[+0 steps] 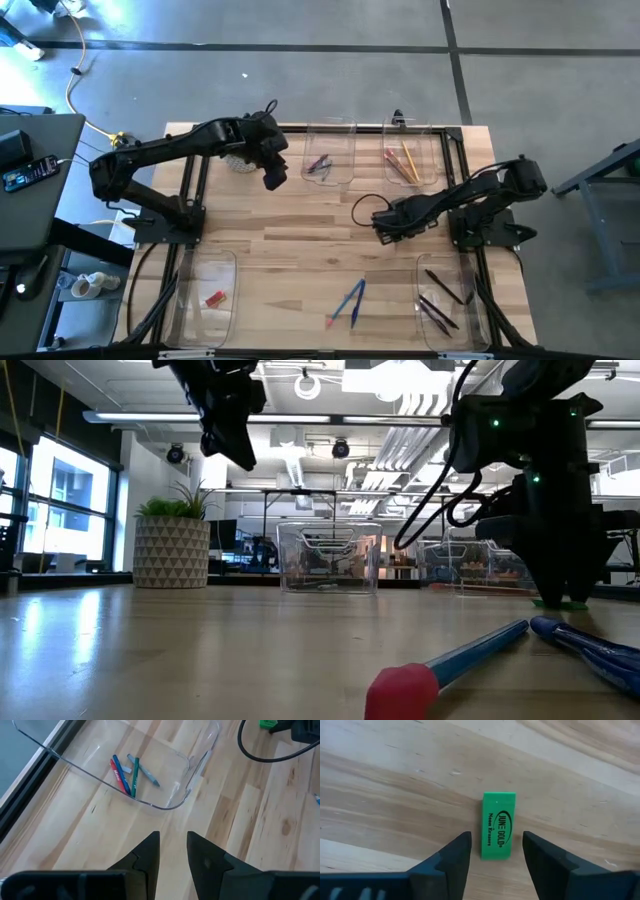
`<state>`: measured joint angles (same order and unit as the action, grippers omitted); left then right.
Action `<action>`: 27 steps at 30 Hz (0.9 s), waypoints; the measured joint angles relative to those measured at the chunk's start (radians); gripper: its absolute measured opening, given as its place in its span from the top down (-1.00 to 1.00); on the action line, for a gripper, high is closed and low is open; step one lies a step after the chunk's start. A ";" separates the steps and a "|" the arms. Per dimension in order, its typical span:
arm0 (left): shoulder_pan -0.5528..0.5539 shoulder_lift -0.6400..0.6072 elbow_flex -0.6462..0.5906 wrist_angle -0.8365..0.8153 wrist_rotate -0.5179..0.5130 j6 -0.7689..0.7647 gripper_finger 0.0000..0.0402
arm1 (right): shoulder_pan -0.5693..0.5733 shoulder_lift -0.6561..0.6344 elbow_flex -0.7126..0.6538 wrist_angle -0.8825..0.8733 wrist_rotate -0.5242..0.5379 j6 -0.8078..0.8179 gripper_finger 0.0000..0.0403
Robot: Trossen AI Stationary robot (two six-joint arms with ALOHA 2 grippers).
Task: Sort crayons/erasers/pens/pencils in bins
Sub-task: Put the dark green eraser into the bottom left transparent bin
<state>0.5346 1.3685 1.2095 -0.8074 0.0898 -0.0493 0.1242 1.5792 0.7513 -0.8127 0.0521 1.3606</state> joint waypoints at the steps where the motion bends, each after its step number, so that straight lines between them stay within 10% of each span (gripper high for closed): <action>1: 0.000 0.000 0.000 -0.001 0.000 0.000 0.58 | 0.000 0.001 0.000 0.002 0.000 0.002 0.15; 12: -0.007 0.000 0.000 -0.004 0.000 0.000 0.58 | -0.001 0.003 -0.011 0.035 -0.036 0.000 0.64; 27: -0.006 0.000 -0.001 -0.035 0.000 0.000 0.57 | 0.003 -0.028 0.022 0.058 -0.048 -0.086 0.67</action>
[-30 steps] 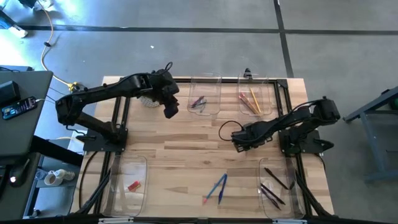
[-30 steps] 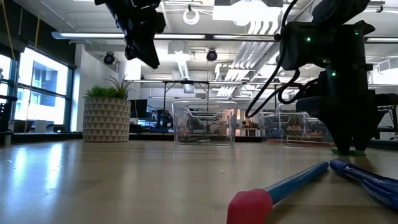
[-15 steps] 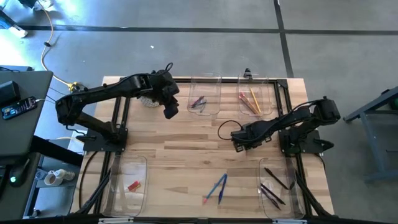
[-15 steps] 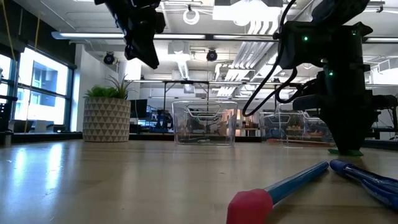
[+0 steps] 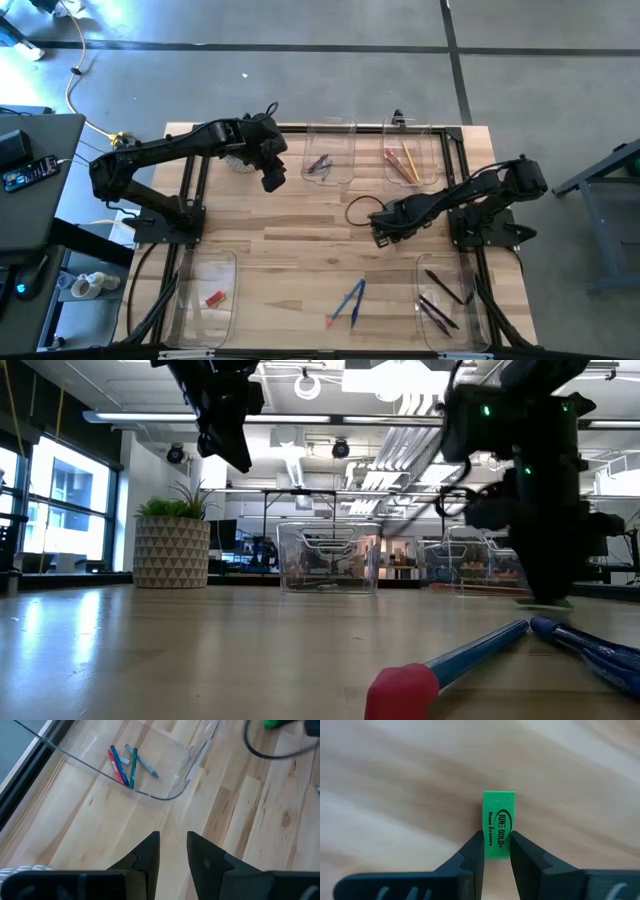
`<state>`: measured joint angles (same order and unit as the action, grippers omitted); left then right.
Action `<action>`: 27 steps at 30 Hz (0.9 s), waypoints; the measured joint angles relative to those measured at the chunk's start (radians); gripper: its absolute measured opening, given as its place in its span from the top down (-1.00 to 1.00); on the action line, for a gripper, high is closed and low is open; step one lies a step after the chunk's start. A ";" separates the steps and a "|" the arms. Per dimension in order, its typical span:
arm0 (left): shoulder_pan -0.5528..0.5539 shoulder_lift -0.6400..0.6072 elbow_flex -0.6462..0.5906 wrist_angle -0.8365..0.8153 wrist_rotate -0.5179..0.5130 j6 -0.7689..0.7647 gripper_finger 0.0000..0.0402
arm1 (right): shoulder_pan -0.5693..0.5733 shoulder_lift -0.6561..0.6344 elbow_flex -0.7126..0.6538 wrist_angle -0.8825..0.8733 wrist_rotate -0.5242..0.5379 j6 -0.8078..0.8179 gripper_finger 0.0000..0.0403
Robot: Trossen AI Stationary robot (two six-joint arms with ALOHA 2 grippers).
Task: Sort crayons/erasers/pens/pencils in bins
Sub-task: Put the dark green eraser into the bottom left transparent bin
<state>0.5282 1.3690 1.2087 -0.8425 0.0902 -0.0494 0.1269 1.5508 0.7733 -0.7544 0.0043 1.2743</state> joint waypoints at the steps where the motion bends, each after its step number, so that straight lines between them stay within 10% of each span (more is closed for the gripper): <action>1: 0.000 0.000 0.000 0.001 0.001 0.000 0.57 | 0.002 -0.006 0.009 0.013 -0.003 -0.001 0.67; 27: -0.002 0.001 0.000 -0.020 0.056 -0.274 0.22 | 0.026 -0.019 0.352 0.143 0.243 -0.472 0.67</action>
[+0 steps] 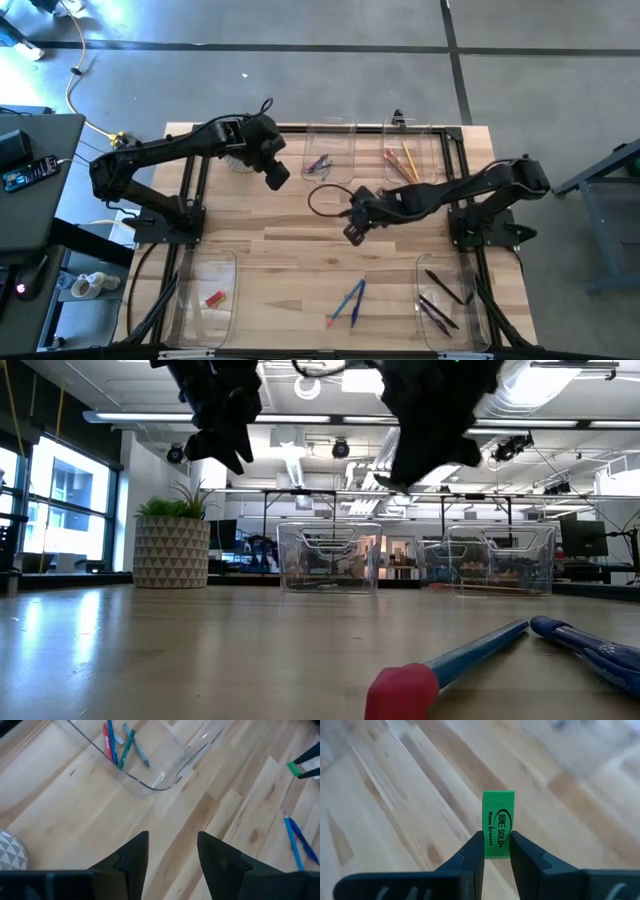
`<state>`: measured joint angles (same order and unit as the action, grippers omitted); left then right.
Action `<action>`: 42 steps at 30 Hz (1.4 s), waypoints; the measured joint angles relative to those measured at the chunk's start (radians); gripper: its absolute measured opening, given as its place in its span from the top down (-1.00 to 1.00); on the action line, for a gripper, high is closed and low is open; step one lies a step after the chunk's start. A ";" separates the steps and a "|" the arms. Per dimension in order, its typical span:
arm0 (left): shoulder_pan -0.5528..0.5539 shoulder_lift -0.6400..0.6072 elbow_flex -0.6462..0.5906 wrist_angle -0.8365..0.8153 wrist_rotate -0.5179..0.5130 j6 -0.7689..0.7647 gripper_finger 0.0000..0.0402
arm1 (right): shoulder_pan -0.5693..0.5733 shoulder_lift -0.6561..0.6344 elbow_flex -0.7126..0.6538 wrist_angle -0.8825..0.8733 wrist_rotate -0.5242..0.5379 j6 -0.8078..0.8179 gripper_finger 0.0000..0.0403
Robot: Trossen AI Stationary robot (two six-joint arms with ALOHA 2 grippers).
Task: Sort crayons/erasers/pens/pencils in bins
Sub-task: Put the dark green eraser into the bottom left transparent bin
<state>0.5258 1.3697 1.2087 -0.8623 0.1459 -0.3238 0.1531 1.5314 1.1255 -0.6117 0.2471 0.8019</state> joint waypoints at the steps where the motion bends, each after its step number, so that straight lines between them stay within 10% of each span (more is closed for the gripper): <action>1: -0.002 0.000 0.000 0.004 0.000 -0.005 0.23 | -0.007 0.000 0.017 0.001 0.012 -0.026 0.67; 42: -0.137 0.062 0.000 0.592 0.000 -0.380 0.23 | -0.209 -0.001 0.282 -0.004 0.119 -0.945 0.67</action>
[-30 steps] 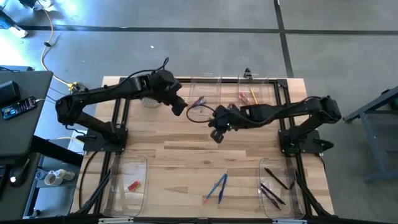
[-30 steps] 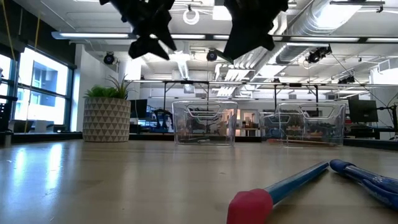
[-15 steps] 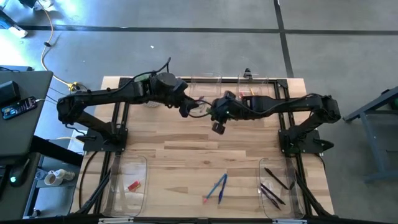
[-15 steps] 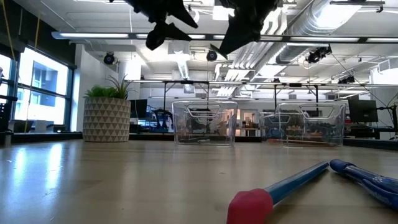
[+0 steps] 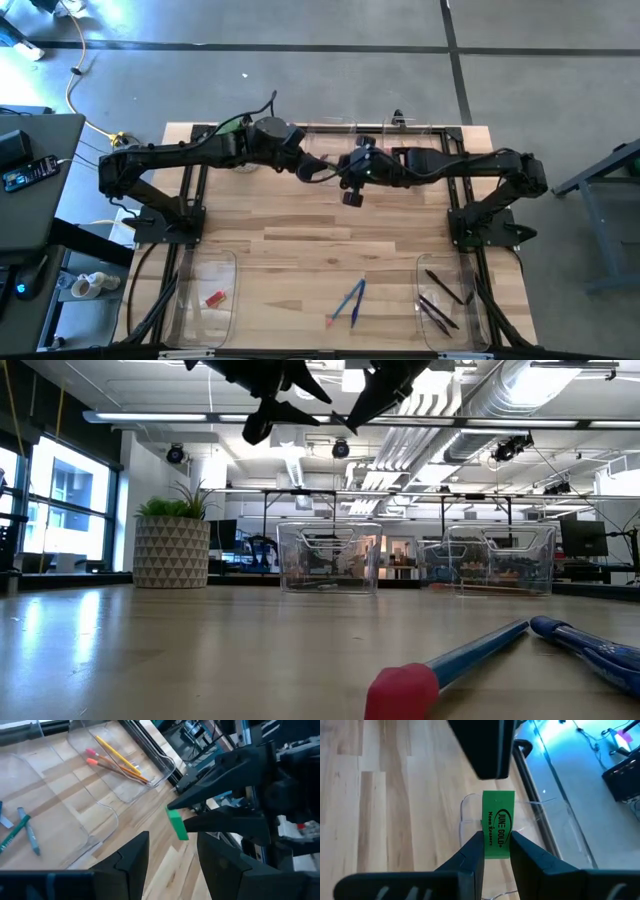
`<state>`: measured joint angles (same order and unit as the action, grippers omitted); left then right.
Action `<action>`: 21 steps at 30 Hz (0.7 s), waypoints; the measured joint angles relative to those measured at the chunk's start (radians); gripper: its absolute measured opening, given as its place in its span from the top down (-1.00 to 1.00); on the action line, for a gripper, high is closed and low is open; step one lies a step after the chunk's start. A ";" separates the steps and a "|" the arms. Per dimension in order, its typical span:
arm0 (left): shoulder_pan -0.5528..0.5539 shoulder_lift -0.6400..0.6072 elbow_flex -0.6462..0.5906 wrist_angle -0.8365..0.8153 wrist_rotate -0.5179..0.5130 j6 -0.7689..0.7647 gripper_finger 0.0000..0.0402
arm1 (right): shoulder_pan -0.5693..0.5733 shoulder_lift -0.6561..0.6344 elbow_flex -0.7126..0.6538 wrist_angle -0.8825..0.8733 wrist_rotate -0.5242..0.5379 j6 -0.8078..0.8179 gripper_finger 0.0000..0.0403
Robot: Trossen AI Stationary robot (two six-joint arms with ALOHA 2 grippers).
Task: Sort crayons/erasers/pens/pencils in bins
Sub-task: Put the dark green eraser into the bottom left transparent bin
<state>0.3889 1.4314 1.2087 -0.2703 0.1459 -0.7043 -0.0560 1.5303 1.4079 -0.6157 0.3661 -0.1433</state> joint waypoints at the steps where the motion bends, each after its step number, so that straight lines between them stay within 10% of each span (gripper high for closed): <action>1: 0.000 0.000 0.000 0.006 0.000 -0.009 0.23 | -0.003 0.000 0.004 0.000 0.002 -0.007 0.67; 21: -0.010 0.000 0.000 0.058 -0.076 -0.028 0.23 | -0.015 0.000 0.005 0.114 -0.010 -0.127 0.67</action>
<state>0.3790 1.4311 1.2087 -0.2127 0.0700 -0.7320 -0.0708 1.5303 1.4129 -0.5014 0.3557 -0.2707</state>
